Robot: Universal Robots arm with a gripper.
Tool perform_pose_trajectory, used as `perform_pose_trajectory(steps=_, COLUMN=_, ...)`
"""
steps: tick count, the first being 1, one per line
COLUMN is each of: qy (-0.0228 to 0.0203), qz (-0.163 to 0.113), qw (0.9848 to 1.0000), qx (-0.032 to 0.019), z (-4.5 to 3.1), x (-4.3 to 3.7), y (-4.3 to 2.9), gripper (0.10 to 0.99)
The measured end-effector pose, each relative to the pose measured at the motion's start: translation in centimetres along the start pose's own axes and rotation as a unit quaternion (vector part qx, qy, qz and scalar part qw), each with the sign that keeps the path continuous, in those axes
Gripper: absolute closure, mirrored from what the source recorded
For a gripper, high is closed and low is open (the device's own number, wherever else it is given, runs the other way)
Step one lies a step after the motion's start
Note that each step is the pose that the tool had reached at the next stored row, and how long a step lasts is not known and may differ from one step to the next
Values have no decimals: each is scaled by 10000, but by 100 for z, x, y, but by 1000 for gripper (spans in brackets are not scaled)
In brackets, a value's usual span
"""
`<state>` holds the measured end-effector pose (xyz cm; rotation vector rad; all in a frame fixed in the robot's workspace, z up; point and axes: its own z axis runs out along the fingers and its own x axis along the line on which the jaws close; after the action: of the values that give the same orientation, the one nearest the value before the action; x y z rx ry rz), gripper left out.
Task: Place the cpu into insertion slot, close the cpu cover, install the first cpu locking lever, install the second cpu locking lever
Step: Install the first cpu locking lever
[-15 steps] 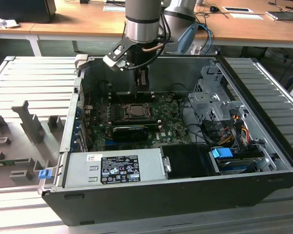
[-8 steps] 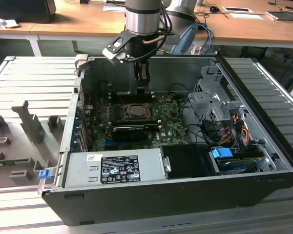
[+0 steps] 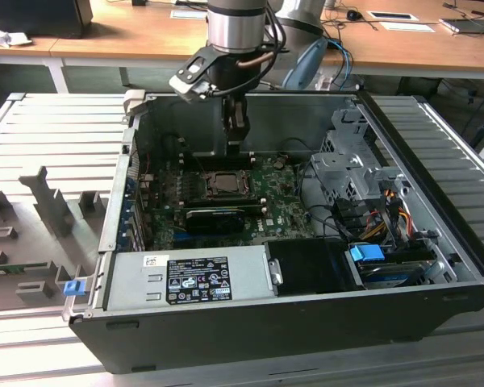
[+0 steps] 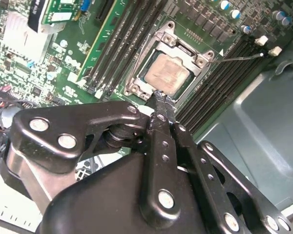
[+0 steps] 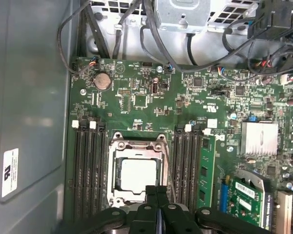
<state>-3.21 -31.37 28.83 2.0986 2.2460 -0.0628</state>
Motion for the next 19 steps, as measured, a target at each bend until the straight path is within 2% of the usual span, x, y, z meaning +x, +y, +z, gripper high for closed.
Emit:
perform_pose_trajectory(steps=6, qy=-15, qz=-399, qw=9992, qx=-30, z=0, x=0, y=-1, gripper=980)
perform_pose_trajectory(steps=9, qy=-14, qz=-719, qw=9974, qx=-54, z=-1, x=0, y=-1, gripper=980)
perform_pose_trajectory(steps=11, qy=-14, qz=-931, qw=9956, qx=-71, z=0, x=0, y=-1, gripper=980)
perform_pose_trajectory(steps=15, qy=-9, qz=-1341, qw=9909, qx=-103, z=-1, x=0, y=-2, gripper=980)
perform_pose_trajectory(steps=18, qy=-8, qz=-1627, qw=9866, qx=-126, z=0, x=0, y=-2, gripper=980)
perform_pose_trajectory(steps=19, qy=-6, qz=-1735, qw=9847, qx=-134, z=0, x=0, y=-2, gripper=980)
